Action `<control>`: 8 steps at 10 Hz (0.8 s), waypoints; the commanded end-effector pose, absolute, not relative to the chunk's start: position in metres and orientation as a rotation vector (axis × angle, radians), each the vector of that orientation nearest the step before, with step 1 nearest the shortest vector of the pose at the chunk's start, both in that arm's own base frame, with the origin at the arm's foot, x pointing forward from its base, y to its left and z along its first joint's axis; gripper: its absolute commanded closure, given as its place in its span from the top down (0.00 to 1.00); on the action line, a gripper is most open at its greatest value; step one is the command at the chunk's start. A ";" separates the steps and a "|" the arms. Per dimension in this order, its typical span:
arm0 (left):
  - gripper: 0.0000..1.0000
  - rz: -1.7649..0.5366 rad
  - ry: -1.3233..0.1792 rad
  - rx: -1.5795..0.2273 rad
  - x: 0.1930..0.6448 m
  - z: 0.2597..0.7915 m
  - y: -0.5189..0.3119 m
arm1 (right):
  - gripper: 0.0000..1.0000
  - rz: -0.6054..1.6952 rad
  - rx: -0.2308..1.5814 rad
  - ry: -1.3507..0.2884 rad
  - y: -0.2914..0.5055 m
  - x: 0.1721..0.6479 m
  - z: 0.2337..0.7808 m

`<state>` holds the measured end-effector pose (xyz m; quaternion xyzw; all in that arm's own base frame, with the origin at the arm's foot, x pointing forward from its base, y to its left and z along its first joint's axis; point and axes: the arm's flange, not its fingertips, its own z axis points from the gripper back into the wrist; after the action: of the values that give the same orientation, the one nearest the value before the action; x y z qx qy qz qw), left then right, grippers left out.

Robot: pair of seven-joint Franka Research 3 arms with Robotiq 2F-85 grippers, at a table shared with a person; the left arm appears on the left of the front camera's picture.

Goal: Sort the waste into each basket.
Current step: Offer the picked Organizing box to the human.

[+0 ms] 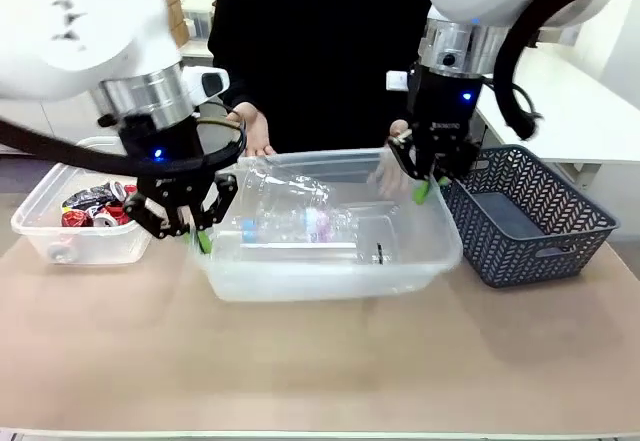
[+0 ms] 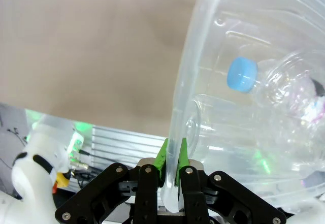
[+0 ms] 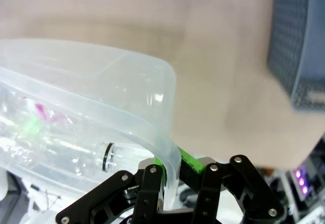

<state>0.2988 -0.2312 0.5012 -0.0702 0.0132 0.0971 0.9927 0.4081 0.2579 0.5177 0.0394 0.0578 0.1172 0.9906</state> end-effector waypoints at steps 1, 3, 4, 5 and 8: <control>0.07 0.196 0.047 -0.215 0.364 0.503 -0.249 | 0.04 0.358 0.193 0.146 0.299 0.481 0.508; 0.07 0.244 0.086 -0.232 0.397 0.477 -0.250 | 0.04 0.392 0.204 0.218 0.325 0.503 0.478; 0.07 0.238 0.106 -0.221 0.406 0.466 -0.254 | 0.04 0.386 0.214 0.246 0.329 0.503 0.466; 0.07 0.238 0.120 -0.223 0.411 0.459 -0.256 | 0.04 0.377 0.231 0.263 0.328 0.500 0.458; 0.07 0.248 0.165 -0.117 0.402 0.440 -0.215 | 0.04 0.351 0.129 0.233 0.288 0.524 0.440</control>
<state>0.4022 -0.2059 0.4309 -0.0428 0.1002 0.1233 0.9864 0.5211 0.2875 0.4373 0.0641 0.1277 0.1714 0.9748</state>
